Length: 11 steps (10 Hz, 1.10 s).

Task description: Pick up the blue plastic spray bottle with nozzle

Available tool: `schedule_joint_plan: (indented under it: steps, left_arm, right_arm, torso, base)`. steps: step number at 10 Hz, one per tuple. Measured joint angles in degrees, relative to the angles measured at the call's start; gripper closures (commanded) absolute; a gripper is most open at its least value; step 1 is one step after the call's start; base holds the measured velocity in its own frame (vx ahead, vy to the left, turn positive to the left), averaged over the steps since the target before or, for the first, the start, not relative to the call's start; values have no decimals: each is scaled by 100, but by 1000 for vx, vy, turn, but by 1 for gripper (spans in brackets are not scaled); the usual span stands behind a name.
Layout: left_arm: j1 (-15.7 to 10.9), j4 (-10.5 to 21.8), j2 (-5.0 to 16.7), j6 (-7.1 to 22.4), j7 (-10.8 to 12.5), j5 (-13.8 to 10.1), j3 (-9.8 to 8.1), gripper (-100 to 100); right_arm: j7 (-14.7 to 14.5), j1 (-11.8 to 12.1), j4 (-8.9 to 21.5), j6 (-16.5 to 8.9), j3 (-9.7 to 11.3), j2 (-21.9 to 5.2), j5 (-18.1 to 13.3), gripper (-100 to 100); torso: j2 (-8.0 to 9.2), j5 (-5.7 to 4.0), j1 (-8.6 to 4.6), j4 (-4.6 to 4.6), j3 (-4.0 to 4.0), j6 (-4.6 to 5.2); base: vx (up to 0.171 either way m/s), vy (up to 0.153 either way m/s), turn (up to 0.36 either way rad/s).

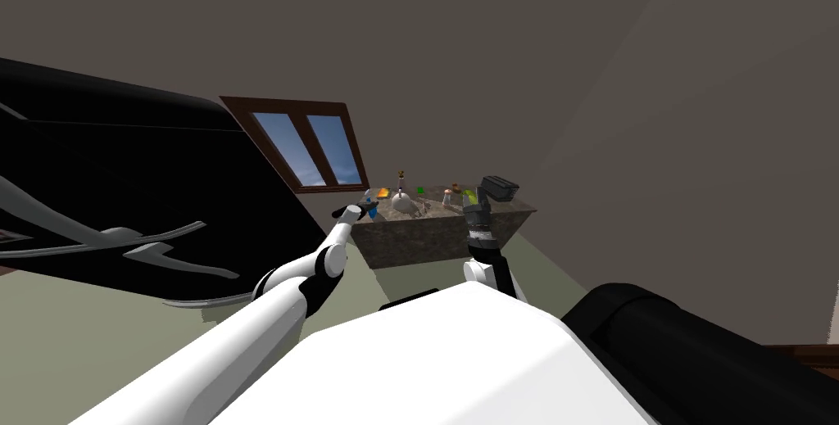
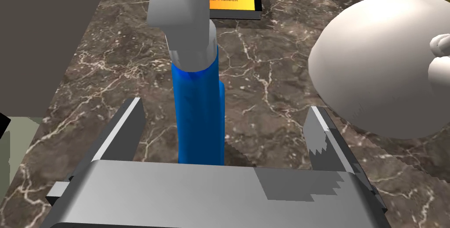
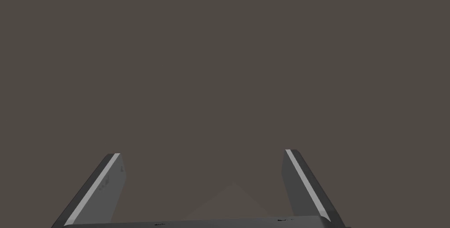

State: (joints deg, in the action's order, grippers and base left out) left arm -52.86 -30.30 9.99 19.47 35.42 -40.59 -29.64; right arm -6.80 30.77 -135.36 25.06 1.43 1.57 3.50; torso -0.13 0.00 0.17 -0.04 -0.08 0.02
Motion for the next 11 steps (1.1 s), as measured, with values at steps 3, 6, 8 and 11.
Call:
schedule_joint_plan:
  steps: [3, 6, 8, 11]
  left_arm:
    - [-13, -20, 10, -33, 1, -2, -5, 100]
    - [-13, -19, 9, -29, 0, -2, -3, 100]
    - [319, -551, 62, 244, 508, 544, 284, 100]
    - [399, -595, 237, 291, 952, 650, 546, 100]
  right_arm:
    - [0, 0, 0, 0, 0, 0, 0, 0]
    - [0, 0, 0, 0, 0, 0, 0, 0]
    - [0, 0, 0, 0, 0, -1, 0, 0]
    - [0, -1, 0, 0, 0, -1, 0, 0]
  torso:
    - [-9, 0, -2, -14, -11, 7]
    - [-15, 1, -2, -16, -16, 6]
    - [-19, 7, 22, -26, -23, 14]
    - [-23, 10, 17, -42, -33, 15]
  base:
    - [1, 1, 4]
    - [7, 20, -78]
    - [-6, 67, -101]
    - [-3, 45, -123]
